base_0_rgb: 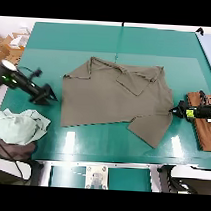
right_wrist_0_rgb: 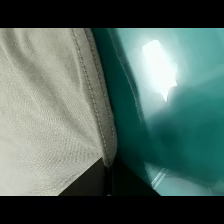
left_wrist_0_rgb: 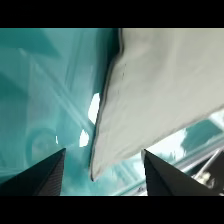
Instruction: Fold the shirts.
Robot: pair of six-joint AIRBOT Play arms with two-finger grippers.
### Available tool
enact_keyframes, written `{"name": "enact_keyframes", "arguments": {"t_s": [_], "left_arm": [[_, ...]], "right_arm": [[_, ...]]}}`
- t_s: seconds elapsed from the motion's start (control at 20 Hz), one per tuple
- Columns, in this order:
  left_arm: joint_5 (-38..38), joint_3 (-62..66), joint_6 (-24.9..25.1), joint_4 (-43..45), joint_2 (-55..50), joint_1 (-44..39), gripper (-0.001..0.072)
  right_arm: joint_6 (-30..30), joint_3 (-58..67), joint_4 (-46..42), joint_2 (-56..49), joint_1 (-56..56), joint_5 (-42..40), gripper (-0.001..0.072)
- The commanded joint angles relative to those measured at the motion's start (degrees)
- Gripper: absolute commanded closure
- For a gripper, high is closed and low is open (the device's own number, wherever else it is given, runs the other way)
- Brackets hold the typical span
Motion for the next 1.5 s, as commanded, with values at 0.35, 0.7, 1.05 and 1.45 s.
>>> {"name": "enact_keyframes", "arguments": {"t_s": [0.35, 0.7, 1.05, 1.45], "left_arm": [[15.9, -22.2, -1.1, -6.0, 8.9, -7.7, 0.0246], [14.6, -19.4, 3.4, -11.3, 12.6, -7.7, 0.0687], [11.9, 21.1, 1.3, -11.5, 29.1, -7.7, 0.0685], [19.5, 58.1, 1.4, -8.4, 38.9, -7.7, 0.0685]], "right_arm": [[-0.3, -0.2, 1.0, 0.0, -0.4, 0.3, 0.0694], [-0.8, 0.3, 7.0, 1.4, -0.4, 4.8, 0.0695], [-0.2, 27.2, 30.7, 20.3, -0.6, 13.4, 0.0695], [0.3, 48.3, 34.4, 46.7, -7.8, -9.4, 0.0694]]}}
